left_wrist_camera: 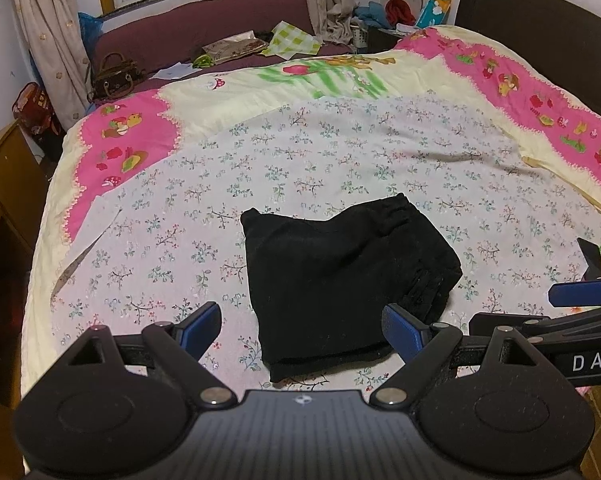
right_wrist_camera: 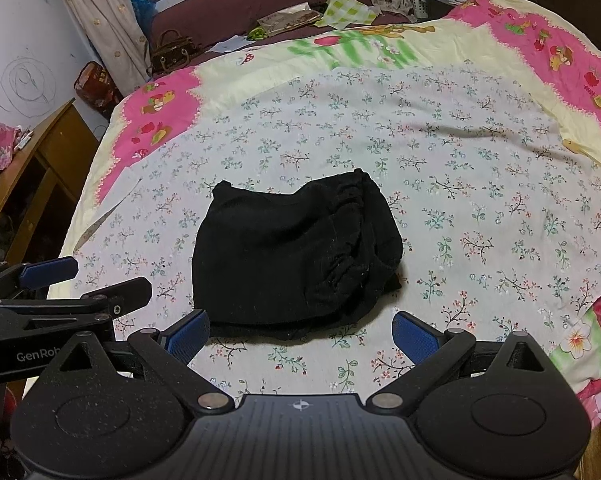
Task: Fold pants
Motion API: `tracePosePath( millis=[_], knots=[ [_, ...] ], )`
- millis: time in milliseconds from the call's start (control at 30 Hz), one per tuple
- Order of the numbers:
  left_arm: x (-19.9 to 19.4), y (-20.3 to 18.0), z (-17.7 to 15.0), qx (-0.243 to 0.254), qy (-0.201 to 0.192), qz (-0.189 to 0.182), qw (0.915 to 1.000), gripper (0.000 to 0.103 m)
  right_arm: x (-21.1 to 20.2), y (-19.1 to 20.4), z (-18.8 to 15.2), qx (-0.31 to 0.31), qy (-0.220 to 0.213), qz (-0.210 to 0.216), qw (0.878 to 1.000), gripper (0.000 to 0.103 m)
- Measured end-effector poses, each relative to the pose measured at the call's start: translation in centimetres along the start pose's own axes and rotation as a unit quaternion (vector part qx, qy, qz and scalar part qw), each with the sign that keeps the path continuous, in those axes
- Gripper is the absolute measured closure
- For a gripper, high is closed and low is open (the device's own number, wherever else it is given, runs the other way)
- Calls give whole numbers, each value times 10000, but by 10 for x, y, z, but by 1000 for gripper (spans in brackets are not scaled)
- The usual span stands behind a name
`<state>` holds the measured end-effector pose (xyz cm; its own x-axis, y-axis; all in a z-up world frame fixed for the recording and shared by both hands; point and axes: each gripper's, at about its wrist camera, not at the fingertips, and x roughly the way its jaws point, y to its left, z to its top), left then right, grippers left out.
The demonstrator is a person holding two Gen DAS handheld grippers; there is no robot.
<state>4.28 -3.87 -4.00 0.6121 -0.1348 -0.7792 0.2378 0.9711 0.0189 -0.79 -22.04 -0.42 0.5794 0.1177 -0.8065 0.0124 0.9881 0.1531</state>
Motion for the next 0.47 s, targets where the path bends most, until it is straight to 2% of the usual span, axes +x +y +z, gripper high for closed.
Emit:
tracePosePath(
  millis=[467],
  knots=[
    [3,1,-1,19,48,9,10000,9,4,-1,0,-14,57,-2,10000,15]
  ],
)
